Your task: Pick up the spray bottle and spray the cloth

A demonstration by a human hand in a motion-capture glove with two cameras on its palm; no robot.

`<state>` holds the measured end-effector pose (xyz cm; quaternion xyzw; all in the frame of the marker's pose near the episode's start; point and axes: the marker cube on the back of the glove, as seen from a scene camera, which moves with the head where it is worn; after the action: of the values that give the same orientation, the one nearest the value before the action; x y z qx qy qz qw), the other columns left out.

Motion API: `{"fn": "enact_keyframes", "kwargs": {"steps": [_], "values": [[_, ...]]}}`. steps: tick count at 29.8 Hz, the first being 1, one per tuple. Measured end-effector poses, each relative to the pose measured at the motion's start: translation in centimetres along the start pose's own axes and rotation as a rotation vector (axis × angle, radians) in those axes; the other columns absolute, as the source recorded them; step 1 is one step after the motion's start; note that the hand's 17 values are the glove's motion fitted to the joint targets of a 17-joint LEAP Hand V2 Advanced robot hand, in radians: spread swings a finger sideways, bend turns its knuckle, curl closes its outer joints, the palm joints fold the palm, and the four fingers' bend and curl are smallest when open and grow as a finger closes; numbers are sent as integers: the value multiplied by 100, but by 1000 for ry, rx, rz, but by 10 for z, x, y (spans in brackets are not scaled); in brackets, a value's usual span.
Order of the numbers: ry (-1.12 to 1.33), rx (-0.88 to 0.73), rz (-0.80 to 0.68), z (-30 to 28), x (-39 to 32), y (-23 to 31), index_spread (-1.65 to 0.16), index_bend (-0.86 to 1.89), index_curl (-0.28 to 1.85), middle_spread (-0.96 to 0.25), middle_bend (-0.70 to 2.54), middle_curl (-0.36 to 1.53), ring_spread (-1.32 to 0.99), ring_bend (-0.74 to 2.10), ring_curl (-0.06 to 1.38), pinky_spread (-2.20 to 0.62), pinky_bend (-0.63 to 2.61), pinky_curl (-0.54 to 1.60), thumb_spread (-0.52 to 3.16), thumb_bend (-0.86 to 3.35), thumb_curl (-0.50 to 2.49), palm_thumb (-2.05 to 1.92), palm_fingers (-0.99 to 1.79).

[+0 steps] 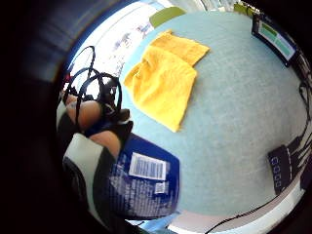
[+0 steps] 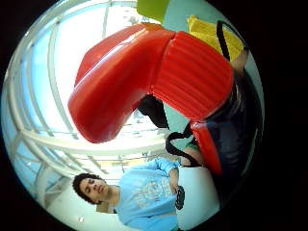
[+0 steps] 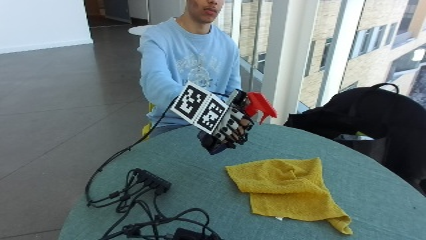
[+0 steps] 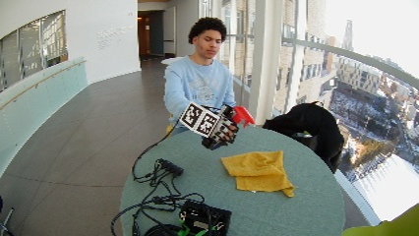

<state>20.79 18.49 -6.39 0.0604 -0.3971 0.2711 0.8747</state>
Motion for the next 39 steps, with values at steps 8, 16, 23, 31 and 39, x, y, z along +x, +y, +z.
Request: {"fn": "enact_keyframes", "kwargs": {"steps": [8,16,23,31,39], "values": [[17,-5,57,3,9,-2,-20,14,42,-7,35,48,-4,56,41,13,22,36,58,-3,70,93,119],[7,11,69,1,14,1,-19,15,42,-7,36,49,-4,56,41,13,23,36,56,-3,71,93,120],[-1,28,59,0,16,2,-19,15,43,-8,36,49,-4,57,41,13,23,37,55,-3,72,93,119],[-2,20,70,2,19,3,-19,16,44,-8,36,49,-4,57,40,13,23,37,54,-3,73,93,120],[7,26,81,0,24,5,-19,15,44,-8,36,49,-4,58,40,12,23,37,54,-3,73,93,120]]}}
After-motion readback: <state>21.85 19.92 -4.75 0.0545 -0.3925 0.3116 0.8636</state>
